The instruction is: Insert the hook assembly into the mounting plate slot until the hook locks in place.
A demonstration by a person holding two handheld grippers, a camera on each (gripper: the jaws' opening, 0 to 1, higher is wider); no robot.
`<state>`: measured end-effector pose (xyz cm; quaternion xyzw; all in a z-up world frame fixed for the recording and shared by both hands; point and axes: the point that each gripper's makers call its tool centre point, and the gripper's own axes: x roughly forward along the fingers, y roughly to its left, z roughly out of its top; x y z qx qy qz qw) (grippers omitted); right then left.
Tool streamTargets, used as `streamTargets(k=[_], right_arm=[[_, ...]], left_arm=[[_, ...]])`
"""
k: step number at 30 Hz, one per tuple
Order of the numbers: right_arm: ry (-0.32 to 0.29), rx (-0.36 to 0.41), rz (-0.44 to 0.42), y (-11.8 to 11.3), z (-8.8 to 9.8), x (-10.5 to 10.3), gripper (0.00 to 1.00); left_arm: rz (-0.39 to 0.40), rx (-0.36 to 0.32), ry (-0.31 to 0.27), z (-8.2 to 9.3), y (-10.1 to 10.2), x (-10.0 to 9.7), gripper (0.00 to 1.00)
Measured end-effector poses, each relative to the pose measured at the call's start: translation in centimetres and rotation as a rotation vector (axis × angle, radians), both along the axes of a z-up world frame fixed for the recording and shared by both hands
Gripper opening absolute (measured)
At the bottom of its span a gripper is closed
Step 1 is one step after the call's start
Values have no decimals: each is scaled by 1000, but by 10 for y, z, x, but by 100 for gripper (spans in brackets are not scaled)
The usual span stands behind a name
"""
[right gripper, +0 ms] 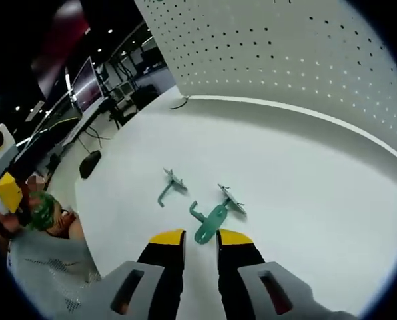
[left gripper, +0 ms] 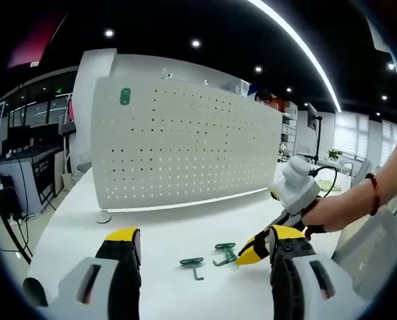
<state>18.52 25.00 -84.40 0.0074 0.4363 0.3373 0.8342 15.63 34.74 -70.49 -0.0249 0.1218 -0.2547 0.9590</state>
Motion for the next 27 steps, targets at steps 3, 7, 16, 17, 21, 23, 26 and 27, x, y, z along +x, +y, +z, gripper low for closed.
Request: streamTargets(k=[3,7,16,17,21,23,26,27], right_arm=[[2,-23,-4,-1,-4,2,15],[14,-30,-10,0,-7,2,15],[31,-45,-20,-4,-13,3,10],[30,-46,-16,-4,-12,3,10],[21,-50,-15,-4,-12,4,8],[20,-52,-18,-5,-12,5,6],[18,-61,-13,-6,-12,4,5],[19,-65,-15,-7,-13,4,4]], left_arm=[[1,-2,4,-1,1,0,79],[6,-6,6,-1,2,0,79],[10,-24,19,-3,3,2,77],[12,-24,18,-2,4,2,77],[15,-28,25,-4,4,2,77],[12,-19,27,-4,4,2,77],[12,-25,27,-4,4,2,77],[13,-26,27,-4,4,2,77]])
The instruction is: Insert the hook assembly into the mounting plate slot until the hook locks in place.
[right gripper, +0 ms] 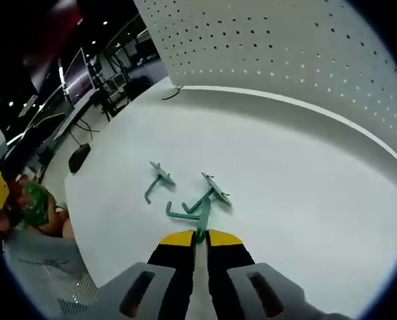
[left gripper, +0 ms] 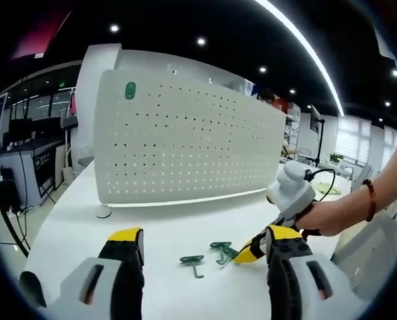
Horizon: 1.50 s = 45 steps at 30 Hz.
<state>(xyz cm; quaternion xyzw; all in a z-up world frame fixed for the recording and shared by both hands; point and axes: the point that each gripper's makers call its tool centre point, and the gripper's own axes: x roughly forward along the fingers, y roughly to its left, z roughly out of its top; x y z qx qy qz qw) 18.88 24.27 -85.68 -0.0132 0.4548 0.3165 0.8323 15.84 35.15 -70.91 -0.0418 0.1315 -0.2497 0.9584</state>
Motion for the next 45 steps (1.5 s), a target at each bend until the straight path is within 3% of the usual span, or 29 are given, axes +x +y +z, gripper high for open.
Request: streamTargets(k=[5,25,33,37,45], right_arm=[[-22,-14,7,-2,3,0,2],[-116,63,18,-4,36,-2,2],[-150,116,15,-2,52,-6,2],[-174,133,23,-1,61,-8,2],[-234,214,2,-1,89,-9,2]], left_arm=[[-1,0,5,-1,0,-1,76],[-26,-8,11,4,-13,-8,74],[-17,-50,-12,15,-20,-15,74],[-13,-70,4,14,-21,-16,74],[-23,-115,0,23,-32,-21,72]])
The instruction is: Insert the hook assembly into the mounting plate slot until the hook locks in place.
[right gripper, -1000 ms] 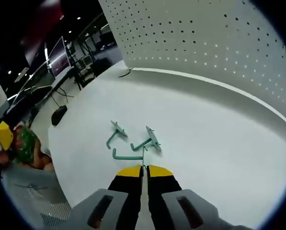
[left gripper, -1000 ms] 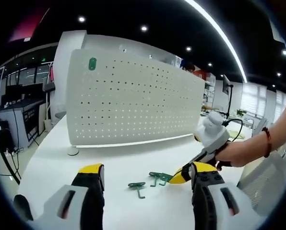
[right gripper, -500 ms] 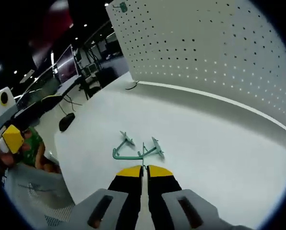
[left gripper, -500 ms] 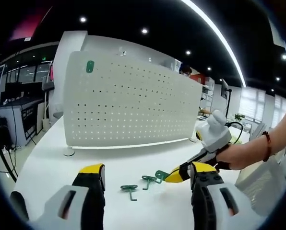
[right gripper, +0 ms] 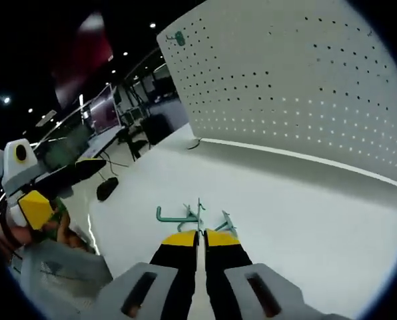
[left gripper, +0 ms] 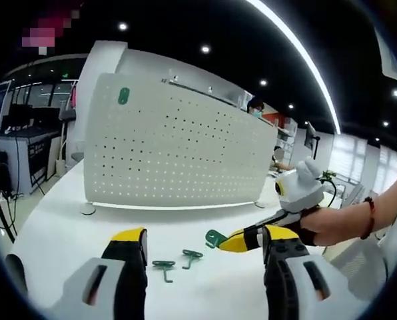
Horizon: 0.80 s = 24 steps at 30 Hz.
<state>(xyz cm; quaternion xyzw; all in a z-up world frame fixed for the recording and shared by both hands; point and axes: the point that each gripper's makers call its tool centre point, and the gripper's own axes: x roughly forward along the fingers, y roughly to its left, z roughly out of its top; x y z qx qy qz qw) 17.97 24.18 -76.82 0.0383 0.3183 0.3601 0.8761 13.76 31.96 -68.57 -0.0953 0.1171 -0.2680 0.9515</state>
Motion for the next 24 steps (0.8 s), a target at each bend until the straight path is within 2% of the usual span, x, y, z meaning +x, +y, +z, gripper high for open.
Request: streamTargets(k=[4,8,11,15,18,24], right_arm=[[-23,28,-7,-1,9,-3,2],[-44,58,-20,-4,17,-5,2],[-52,79,-29,-6,23,-7,2],[-99,95,-25,-7,33,-9,2],[-101,121,-27,-9,37,-10,2],[-122,114,-26,-11,40,-11,2]], left_arm=[[-14,-47,3,3,-8,-2,72],[-21,-56,-3,9,-13,-2,72],[-34,-87,-11,16,-18,-1,72],[-51,-97,-1,17,-23,-1,72],[-59,-114,1,18,-27,-1,71],[-66,-139,16,19,-33,-3,69]])
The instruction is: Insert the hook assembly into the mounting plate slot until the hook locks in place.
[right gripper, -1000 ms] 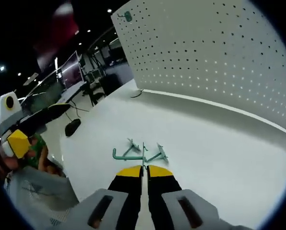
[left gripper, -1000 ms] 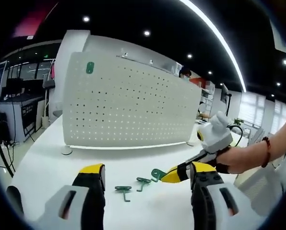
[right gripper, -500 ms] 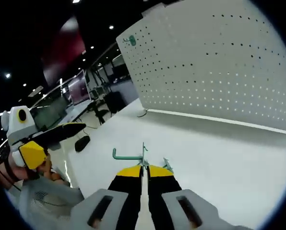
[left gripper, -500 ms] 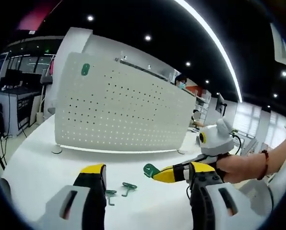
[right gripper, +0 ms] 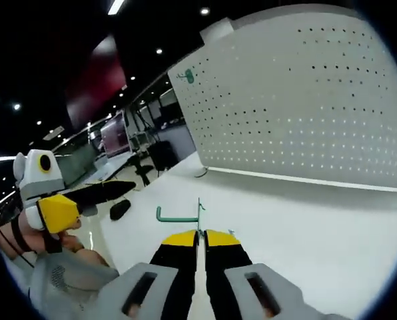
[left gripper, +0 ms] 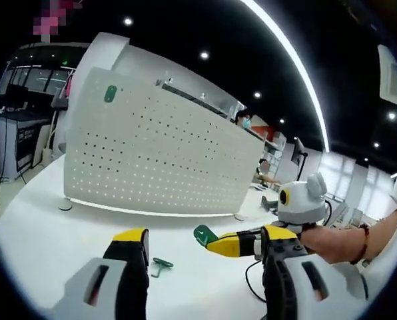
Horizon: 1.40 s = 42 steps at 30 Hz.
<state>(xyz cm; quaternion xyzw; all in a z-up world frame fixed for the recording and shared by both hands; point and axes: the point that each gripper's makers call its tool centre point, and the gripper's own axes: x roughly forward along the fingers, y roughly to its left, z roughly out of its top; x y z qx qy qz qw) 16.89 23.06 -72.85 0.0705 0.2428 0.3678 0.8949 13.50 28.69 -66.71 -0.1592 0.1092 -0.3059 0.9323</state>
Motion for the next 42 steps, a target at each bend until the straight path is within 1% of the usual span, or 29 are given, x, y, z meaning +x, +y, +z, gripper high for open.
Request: streamTargets(k=[4,6,9,14,16,19,21,24,28,31,33,36,37,39,42], right_arm=[[-20,3,4,1,4,-1,2],[-26,7,11,3,6,-3,2],[-43,14,21,6,8,-5,2],[-58,29,34,11,14,-8,2],[-70,32,40,12,17,-10,2],[-90,42,48,14,20,-10,2],[-90,64,53,16,22,-11,2],[-95,68,55,16,23,-12,2],[-125,92,56,19,31,-13,2],[-121,110,66,22,33,-16,2],[-130,101,72,24,33,-17,2],[-137,119,83,27,36,-20,2],[-138,115,88,28,36,-21,2],[-146,109,94,30,37,-22,2],[-154,112,99,31,39,-23,2]], left_arm=[[0,-10,4,-1,-2,0,68],[-2,-11,24,-4,-2,1,67],[-4,-16,26,-5,-3,0,66],[-7,-37,62,-8,-4,-2,61],[-10,-48,63,-7,-5,-2,59],[-16,-61,69,-6,-7,-2,55],[-18,-73,78,-6,-9,-1,52],[-21,-75,83,-6,-10,-1,49],[-20,-89,90,-6,-11,-1,44],[-19,-101,102,-7,-12,-2,41],[-21,-111,116,-9,-13,-2,39],[-26,-130,129,-9,-14,-3,33],[-24,-134,131,-9,-14,-3,31],[-18,-138,113,-6,-13,-2,28],[-16,-153,132,-7,-13,-1,24]])
